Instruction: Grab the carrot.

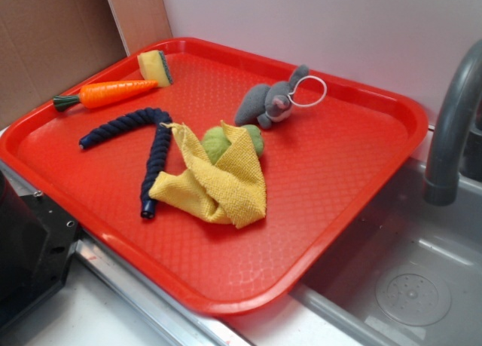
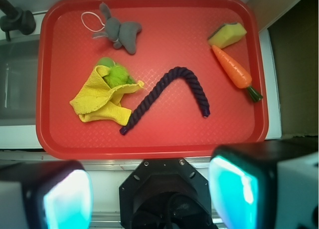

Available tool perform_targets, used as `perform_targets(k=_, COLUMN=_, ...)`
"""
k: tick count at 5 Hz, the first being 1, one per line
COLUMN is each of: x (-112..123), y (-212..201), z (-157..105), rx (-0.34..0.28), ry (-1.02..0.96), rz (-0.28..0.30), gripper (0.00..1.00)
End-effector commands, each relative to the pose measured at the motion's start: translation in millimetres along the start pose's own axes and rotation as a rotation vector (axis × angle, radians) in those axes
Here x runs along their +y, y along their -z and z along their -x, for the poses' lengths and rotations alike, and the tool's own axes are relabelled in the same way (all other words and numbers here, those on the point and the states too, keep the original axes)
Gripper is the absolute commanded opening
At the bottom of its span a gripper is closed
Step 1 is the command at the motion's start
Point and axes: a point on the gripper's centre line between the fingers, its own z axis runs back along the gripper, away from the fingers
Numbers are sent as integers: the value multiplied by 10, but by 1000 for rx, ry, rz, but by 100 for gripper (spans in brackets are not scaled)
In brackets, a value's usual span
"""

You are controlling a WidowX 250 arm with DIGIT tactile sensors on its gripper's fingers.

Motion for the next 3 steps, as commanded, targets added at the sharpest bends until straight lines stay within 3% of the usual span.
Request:
perform_targets(k=1, x=0, y=0, z=0, rx=0, ry=0, rz=0, gripper=100)
perform_targets(k=2, x=392, y=501, z=-265, rx=53, ry=114, rz=-45, gripper=100)
perform_targets(k=3, x=857, y=803, z=-542, rx=23, ry=184, rz=-99, gripper=100)
